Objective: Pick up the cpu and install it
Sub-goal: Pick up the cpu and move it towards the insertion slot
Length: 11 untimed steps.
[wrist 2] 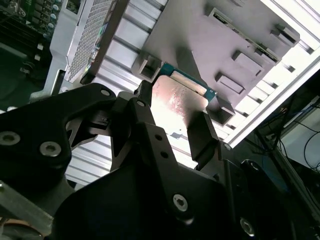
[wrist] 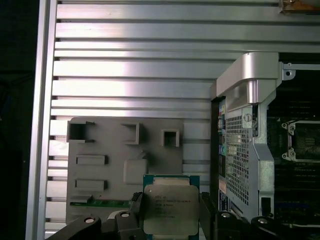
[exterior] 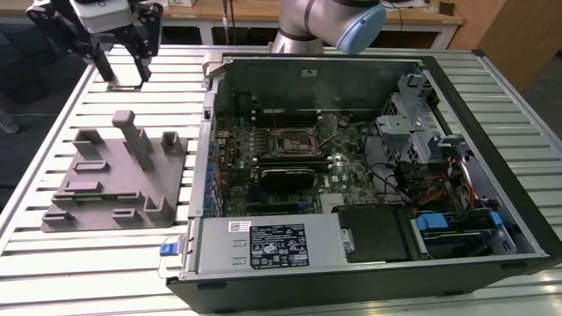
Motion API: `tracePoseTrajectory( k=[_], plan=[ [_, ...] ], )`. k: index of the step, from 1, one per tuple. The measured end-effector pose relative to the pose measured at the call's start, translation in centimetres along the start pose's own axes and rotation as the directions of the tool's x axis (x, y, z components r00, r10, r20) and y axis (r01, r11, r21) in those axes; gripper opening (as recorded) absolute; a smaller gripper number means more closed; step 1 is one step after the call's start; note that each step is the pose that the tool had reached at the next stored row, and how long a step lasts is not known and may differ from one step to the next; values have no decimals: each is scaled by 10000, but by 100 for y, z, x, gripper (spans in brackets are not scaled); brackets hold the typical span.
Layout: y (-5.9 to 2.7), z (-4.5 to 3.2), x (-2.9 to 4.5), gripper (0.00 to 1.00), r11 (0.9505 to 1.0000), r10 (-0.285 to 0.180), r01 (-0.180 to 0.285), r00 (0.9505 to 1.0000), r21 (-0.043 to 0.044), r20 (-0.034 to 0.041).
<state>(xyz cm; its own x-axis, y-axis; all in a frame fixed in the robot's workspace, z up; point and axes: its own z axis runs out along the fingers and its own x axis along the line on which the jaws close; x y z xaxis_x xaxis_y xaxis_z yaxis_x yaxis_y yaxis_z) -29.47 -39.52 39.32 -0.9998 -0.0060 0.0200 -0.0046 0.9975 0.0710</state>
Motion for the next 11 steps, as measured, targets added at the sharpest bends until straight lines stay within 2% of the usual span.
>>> tracePoseTrajectory(
  k=[11],
  plan=[
    [1,2,-161,53,10000,-1,1,10000,0,0]
  ],
)
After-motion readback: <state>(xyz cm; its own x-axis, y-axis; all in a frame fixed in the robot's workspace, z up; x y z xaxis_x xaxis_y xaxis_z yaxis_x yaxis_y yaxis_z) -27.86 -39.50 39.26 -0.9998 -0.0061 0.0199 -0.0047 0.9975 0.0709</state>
